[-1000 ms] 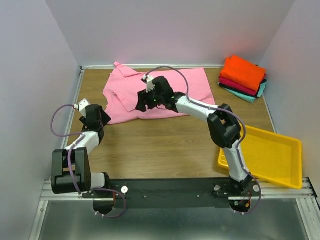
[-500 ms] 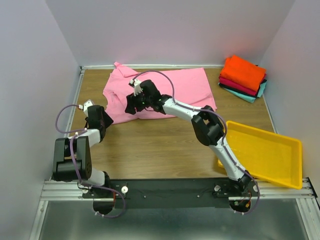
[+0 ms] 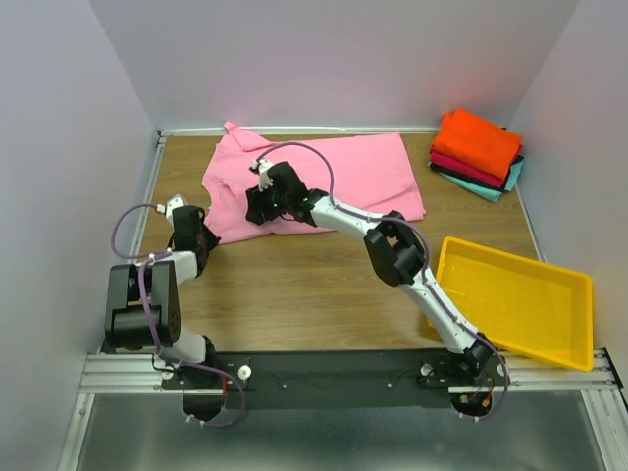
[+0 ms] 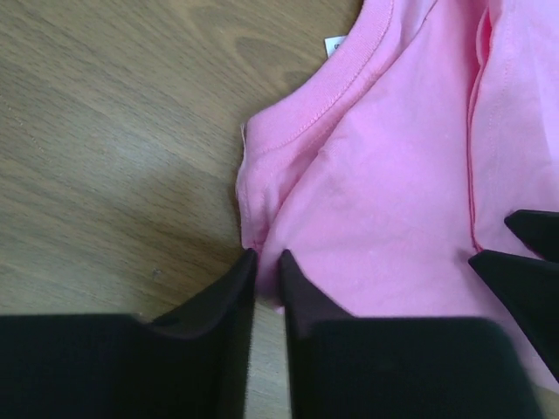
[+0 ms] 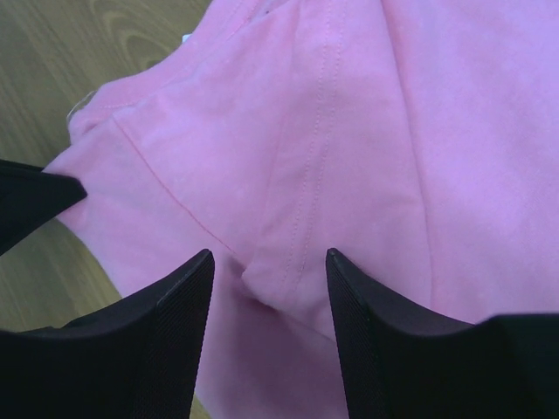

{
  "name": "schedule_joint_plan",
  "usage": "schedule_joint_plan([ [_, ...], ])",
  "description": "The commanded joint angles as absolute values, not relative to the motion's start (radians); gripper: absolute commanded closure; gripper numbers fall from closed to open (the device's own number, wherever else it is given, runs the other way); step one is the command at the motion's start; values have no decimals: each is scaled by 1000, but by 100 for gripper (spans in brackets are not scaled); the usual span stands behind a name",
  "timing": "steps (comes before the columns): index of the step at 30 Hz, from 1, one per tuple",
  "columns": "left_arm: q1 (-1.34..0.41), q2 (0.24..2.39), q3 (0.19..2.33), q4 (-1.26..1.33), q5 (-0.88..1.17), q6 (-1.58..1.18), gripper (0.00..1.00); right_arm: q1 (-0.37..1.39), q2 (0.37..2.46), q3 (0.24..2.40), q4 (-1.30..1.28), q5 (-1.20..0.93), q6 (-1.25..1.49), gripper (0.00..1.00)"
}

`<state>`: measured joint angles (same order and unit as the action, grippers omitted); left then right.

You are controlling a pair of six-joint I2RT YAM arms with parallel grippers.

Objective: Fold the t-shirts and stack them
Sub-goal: Fold the tshirt

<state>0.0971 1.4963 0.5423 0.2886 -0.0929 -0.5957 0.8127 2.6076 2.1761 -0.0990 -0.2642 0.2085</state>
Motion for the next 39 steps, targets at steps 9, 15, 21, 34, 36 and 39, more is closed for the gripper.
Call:
schedule_joint_plan([
  [9,106,1499,555,311,-61,-583,100,850,2634,2191,-189,-94,180,68],
  [15,107,1454,548,287,-81,-577,100,851,2622,2177,-192,-71,176,90],
  [21,115,1398,528,265,-92,-569,100,850,2580,2181,-189,-5,202,97],
  [34,152,1313,480,244,-104,-569,100,792,2533,2204,-173,129,285,98],
  [36,152,1313,479,245,-101,-569,100,775,2526,2204,-164,111,301,98],
  [39,153,1316,479,247,-101,-569,100,756,2526,2221,-150,89,318,98],
])
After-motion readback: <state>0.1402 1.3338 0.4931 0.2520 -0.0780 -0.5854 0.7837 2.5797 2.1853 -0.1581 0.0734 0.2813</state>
